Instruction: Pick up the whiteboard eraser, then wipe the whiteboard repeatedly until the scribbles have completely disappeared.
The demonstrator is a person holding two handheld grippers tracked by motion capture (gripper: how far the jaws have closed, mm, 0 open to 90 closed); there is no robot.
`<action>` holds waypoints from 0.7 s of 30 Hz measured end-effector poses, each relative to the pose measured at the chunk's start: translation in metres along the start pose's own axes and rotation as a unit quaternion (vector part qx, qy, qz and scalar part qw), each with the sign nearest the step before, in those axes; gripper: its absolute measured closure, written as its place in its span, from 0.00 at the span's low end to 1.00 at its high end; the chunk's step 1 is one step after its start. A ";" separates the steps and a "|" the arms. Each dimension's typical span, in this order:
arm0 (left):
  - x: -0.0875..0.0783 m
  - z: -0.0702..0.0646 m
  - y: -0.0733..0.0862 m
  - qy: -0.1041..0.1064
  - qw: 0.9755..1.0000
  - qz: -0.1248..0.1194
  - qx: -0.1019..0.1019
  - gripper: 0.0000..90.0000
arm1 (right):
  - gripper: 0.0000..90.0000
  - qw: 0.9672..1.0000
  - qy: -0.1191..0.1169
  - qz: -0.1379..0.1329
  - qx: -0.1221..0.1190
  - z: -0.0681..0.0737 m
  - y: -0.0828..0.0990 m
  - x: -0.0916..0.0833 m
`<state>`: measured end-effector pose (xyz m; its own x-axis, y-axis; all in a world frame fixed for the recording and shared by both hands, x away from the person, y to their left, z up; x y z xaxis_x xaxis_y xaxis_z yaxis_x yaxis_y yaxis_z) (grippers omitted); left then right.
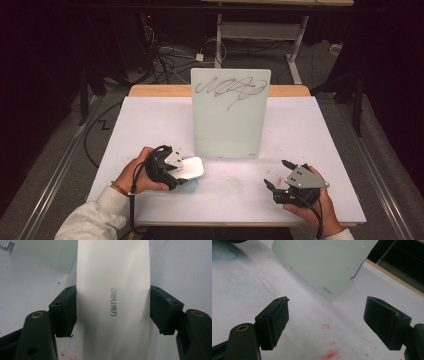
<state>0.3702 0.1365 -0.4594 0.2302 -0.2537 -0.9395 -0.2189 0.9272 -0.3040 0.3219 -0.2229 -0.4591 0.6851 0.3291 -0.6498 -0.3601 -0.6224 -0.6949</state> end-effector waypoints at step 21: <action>-0.022 0.011 -0.001 -0.097 0.984 -0.119 -0.088 0.32 | 0.24 1.000 0.006 0.004 -0.003 0.000 0.000 0.003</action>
<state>0.3754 0.1443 -0.4367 0.4674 -0.3846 -0.7960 -0.2936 0.7818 -0.5501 0.3239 -0.2220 -0.4607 0.6907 0.3153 -0.6507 -0.3608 -0.6296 -0.6881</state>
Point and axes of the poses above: each handheld gripper's, and its own axes: x roughly forward along the jaws, y roughly out of its underside, z roughly to its left, the point moved 4 cm from there along x, roughly forward along the jaws, and after that the axes turned 12 degrees about z, right-handed, at the moved point
